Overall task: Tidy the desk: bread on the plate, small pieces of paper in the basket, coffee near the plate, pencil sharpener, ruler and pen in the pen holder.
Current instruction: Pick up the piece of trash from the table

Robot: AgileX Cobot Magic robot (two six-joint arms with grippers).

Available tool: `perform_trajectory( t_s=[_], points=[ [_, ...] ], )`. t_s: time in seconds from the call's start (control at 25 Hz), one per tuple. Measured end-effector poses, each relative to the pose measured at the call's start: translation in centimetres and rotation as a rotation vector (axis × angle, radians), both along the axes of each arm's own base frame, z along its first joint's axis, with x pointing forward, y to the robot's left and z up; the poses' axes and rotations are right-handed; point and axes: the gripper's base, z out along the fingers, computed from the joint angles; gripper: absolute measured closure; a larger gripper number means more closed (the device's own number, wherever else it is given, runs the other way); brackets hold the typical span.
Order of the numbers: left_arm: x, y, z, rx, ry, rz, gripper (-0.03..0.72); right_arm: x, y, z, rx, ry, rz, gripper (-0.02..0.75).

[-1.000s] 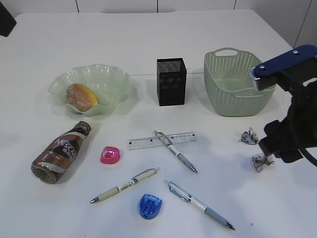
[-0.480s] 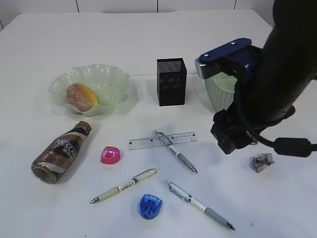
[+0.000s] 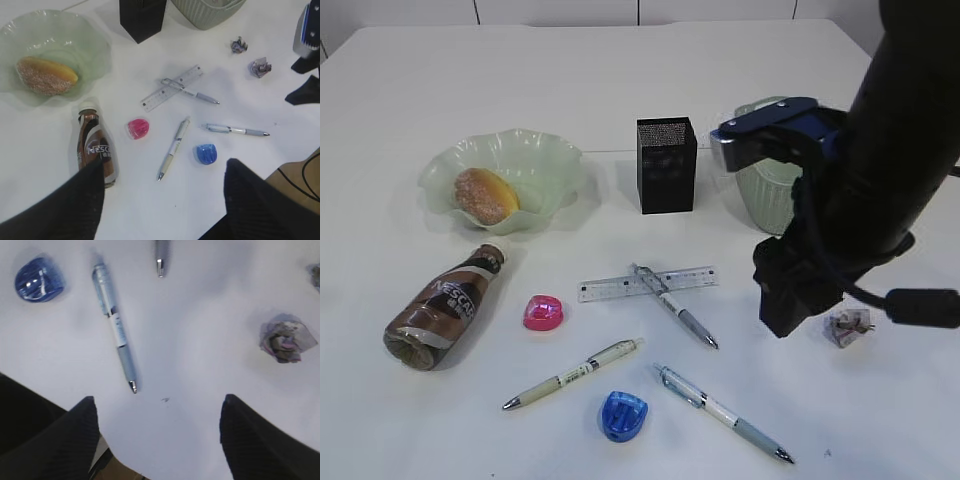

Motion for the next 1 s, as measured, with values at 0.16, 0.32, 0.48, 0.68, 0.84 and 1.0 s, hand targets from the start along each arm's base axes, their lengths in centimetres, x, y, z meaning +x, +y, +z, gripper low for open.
perform_trajectory(
  t_s=[0.16, 0.32, 0.48, 0.68, 0.84, 1.0],
  points=[
    [0.0, 0.0, -1.5, 0.016, 0.049, 0.000, 0.162, 1.7, -3.4, 0.0, 0.007, -0.013, -0.129, 0.152],
    [-0.4, 0.2, -3.5, 0.043, 0.105, 0.003, 0.162, 2.7, -6.5, 0.0, -0.024, -0.027, -0.233, 0.152],
    [-1.3, 0.9, -5.2, 0.092, 0.133, 0.016, 0.162, 3.2, -8.4, 0.0, -0.082, -0.050, -0.316, 0.152],
    [-3.3, 1.7, -7.1, 0.122, 0.161, 0.022, 0.162, 3.9, -8.6, -1.0, -0.094, -0.037, -0.355, 0.152],
    [-5.1, 2.4, -8.7, 0.132, 0.181, 0.022, 0.162, 4.7, -8.4, -2.6, -0.103, -0.004, -0.370, 0.152],
    [-6.5, 3.1, -9.5, 0.152, 0.168, 0.029, 0.162, 5.3, -8.3, -3.7, -0.107, 0.010, -0.382, 0.152]
  ],
)
